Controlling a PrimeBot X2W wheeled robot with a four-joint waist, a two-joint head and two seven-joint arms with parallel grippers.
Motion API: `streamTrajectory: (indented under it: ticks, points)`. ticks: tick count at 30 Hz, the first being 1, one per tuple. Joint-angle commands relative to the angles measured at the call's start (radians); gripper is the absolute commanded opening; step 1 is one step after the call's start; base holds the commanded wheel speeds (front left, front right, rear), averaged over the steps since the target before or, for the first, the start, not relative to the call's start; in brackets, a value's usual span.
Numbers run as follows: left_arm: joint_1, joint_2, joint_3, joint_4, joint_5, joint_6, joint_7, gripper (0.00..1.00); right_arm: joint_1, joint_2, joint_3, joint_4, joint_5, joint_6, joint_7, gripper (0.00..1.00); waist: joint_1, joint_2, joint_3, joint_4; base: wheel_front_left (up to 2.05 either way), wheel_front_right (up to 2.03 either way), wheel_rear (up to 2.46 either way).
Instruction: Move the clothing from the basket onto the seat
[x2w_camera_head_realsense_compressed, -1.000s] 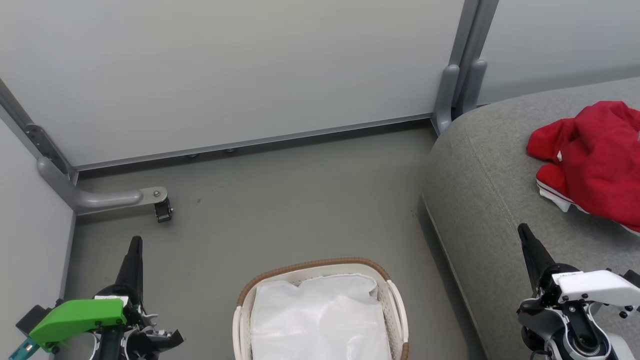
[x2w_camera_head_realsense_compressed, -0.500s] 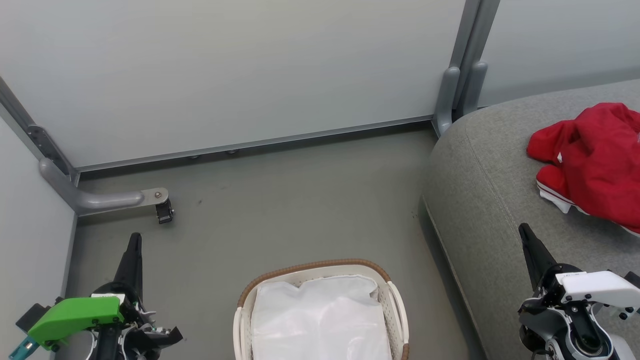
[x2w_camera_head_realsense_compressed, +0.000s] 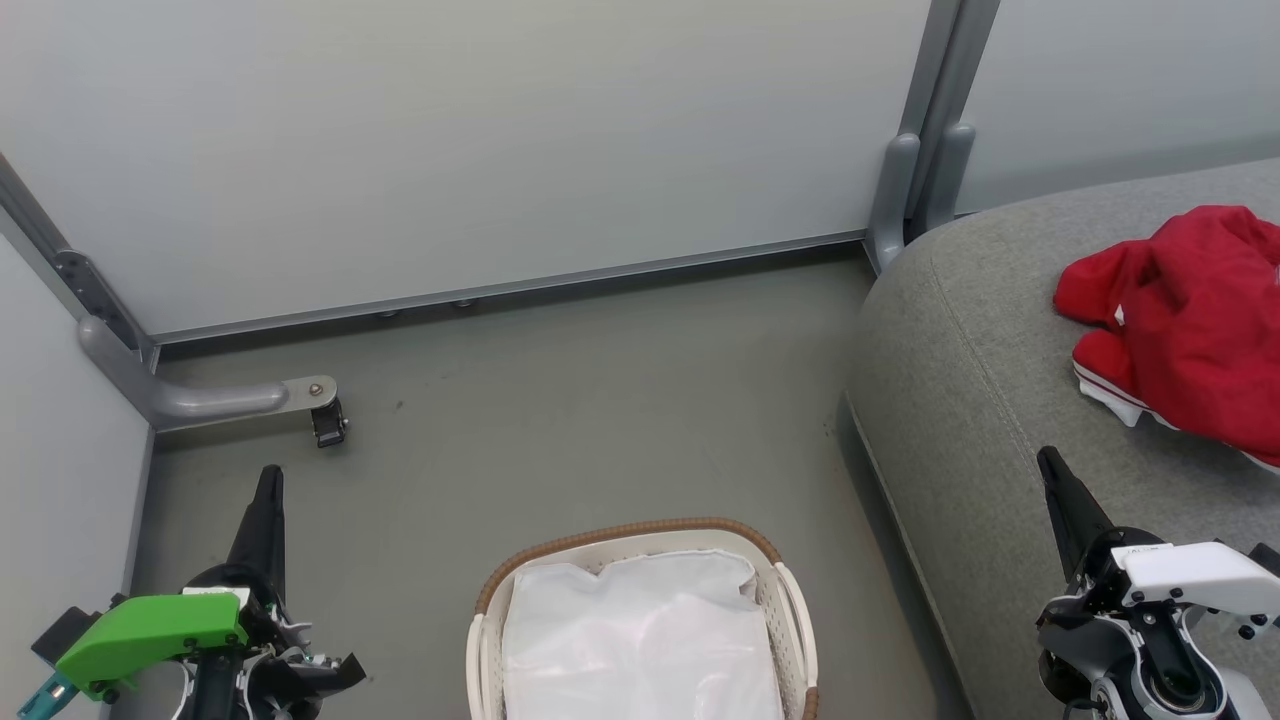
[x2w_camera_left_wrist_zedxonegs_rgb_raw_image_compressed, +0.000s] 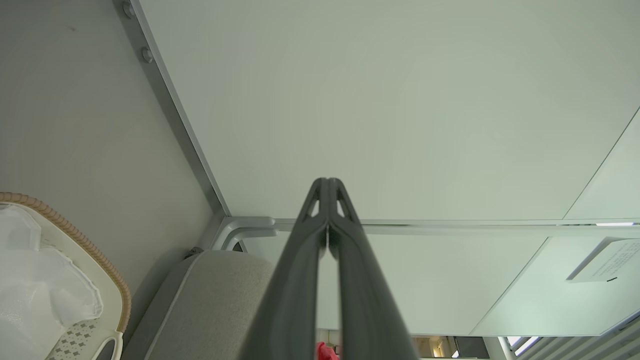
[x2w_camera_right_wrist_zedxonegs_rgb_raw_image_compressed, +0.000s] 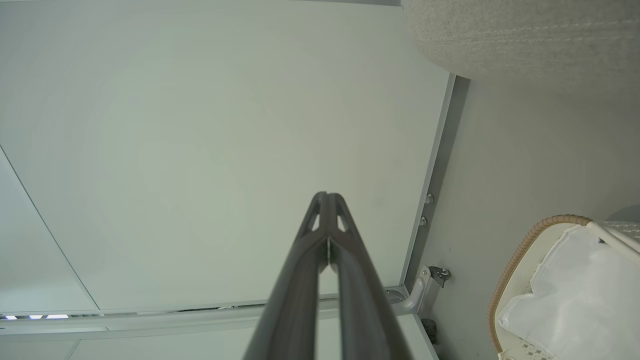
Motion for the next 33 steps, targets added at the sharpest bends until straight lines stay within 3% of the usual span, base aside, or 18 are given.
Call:
streamTrajectory:
  ticks: [1,33]
  points:
    - [-0.012,0.007,0.002,-0.002,-0.003,-0.006,0.003,0.00,0.011,-0.006,-0.002,-0.004,0.004,0.000,0.003,0.00,0.0000,0.0000,0.000,0.000,0.00,0.00,0.00]
    - [-0.012,0.007,0.002,-0.002,-0.003,-0.005,0.003,0.00,0.011,-0.006,-0.002,-0.004,0.004,0.000,0.003,0.00,0.0000,0.0000,0.000,0.000,0.00,0.00,0.00]
